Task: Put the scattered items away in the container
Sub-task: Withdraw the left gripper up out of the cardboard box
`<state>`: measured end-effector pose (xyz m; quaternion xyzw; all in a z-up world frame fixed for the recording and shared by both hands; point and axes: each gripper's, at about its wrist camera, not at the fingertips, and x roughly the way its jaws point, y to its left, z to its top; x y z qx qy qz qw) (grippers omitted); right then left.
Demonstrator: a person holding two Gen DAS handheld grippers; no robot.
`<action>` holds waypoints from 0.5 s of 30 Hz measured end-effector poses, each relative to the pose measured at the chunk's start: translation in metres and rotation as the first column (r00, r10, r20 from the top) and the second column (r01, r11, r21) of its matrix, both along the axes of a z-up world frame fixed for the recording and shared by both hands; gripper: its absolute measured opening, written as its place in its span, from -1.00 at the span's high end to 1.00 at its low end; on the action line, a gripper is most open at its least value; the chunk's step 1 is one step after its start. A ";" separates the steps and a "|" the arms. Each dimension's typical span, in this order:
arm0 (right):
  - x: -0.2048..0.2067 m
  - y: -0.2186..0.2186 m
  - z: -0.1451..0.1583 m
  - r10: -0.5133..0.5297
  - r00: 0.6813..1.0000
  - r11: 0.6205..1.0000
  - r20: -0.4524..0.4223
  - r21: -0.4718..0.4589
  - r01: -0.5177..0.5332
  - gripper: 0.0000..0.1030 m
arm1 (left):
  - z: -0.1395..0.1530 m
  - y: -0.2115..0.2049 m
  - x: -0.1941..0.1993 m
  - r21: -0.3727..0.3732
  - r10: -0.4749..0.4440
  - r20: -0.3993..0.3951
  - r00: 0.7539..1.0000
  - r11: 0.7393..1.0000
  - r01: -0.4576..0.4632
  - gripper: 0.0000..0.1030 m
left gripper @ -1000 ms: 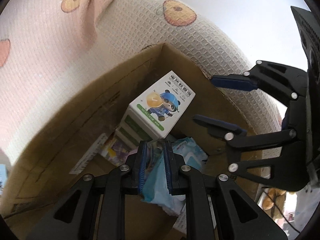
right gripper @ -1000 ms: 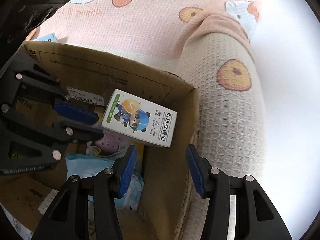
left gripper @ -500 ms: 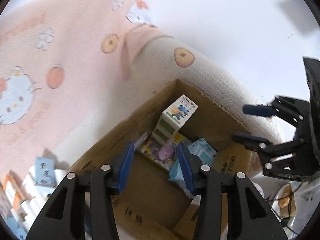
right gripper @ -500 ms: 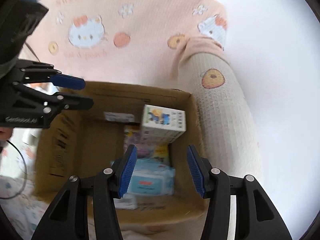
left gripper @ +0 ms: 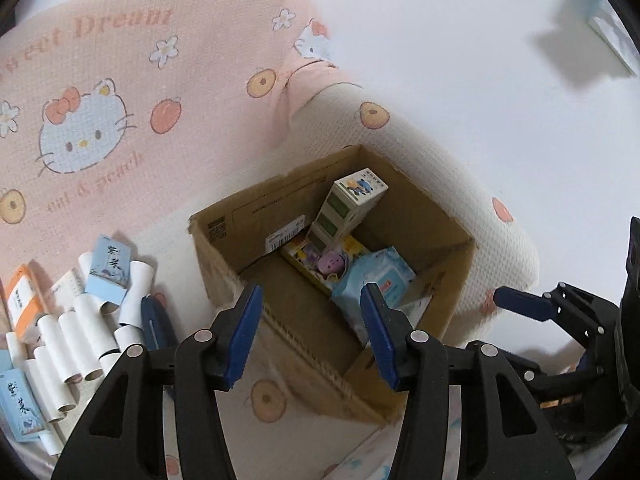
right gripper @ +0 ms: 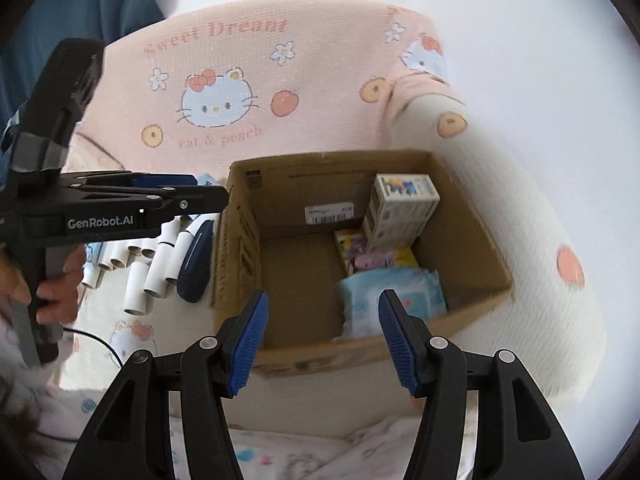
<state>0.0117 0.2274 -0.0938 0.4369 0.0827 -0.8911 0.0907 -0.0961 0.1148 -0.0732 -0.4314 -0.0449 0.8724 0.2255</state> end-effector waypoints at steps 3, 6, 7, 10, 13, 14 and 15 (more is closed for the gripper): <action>0.022 -0.021 0.001 -0.056 0.997 0.993 -0.061 0.101 0.062 -0.07 | -0.002 -0.003 0.015 -0.034 0.000 -0.031 1.000 0.999 -0.001 -0.10; 0.041 -0.044 0.005 -0.086 0.993 0.985 -0.077 0.146 0.096 -0.07 | -0.004 -0.008 0.027 -0.039 -0.014 -0.024 1.000 0.999 0.013 -0.11; 0.049 -0.052 0.007 -0.088 0.993 0.985 -0.075 0.143 0.098 -0.07 | -0.005 -0.010 0.032 -0.040 -0.021 -0.019 1.000 0.999 0.021 -0.12; 0.058 -0.066 0.009 -0.111 0.993 0.984 -0.038 0.139 0.115 -0.08 | -0.002 -0.012 0.043 -0.042 -0.040 0.003 0.999 0.998 0.040 -0.19; 0.055 -0.069 0.011 -0.166 0.986 0.979 0.026 0.129 0.161 -0.08 | 0.008 -0.012 0.051 -0.043 -0.054 0.018 0.998 0.998 0.055 -0.30; 0.054 -0.069 0.013 -0.185 0.982 0.977 0.042 0.119 0.179 -0.08 | 0.014 -0.011 0.055 -0.036 -0.066 0.014 0.998 0.997 0.067 -0.41; 0.052 -0.067 0.016 -0.201 0.978 0.975 0.051 0.106 0.195 -0.08 | 0.019 -0.011 0.057 -0.033 -0.072 0.011 0.997 0.997 0.073 -0.47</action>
